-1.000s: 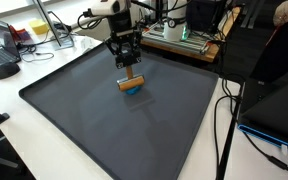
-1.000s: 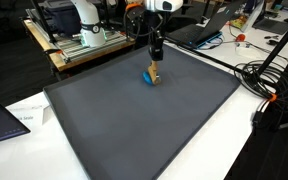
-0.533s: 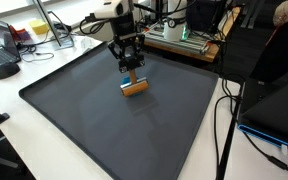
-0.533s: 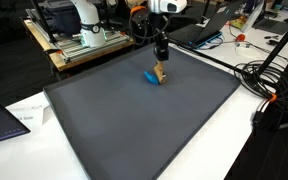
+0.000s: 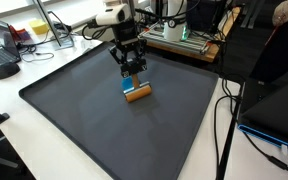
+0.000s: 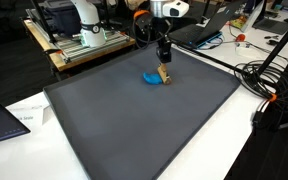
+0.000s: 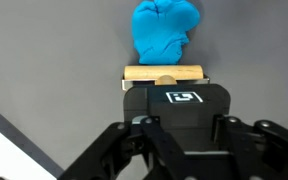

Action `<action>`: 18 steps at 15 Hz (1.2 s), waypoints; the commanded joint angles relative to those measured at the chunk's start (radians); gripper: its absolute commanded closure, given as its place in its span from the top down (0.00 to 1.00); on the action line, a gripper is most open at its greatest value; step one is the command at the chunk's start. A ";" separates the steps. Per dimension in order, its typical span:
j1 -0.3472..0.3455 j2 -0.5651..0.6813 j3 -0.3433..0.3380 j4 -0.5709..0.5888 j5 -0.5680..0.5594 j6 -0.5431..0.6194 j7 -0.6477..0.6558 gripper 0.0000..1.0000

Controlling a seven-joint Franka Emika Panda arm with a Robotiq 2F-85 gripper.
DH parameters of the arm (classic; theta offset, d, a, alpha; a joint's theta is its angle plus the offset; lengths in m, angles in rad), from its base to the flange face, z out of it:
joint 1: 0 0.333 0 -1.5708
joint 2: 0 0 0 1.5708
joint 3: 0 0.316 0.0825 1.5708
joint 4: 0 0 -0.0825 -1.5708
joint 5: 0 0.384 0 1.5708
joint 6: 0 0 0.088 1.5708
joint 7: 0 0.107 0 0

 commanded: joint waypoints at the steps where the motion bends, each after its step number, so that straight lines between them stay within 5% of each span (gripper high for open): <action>1: -0.025 0.033 0.023 0.001 0.053 -0.003 -0.047 0.22; 10: -0.022 -0.016 0.039 0.049 0.148 -0.017 0.029 0.22; 18: -0.018 -0.081 0.007 0.036 0.134 -0.048 0.264 0.22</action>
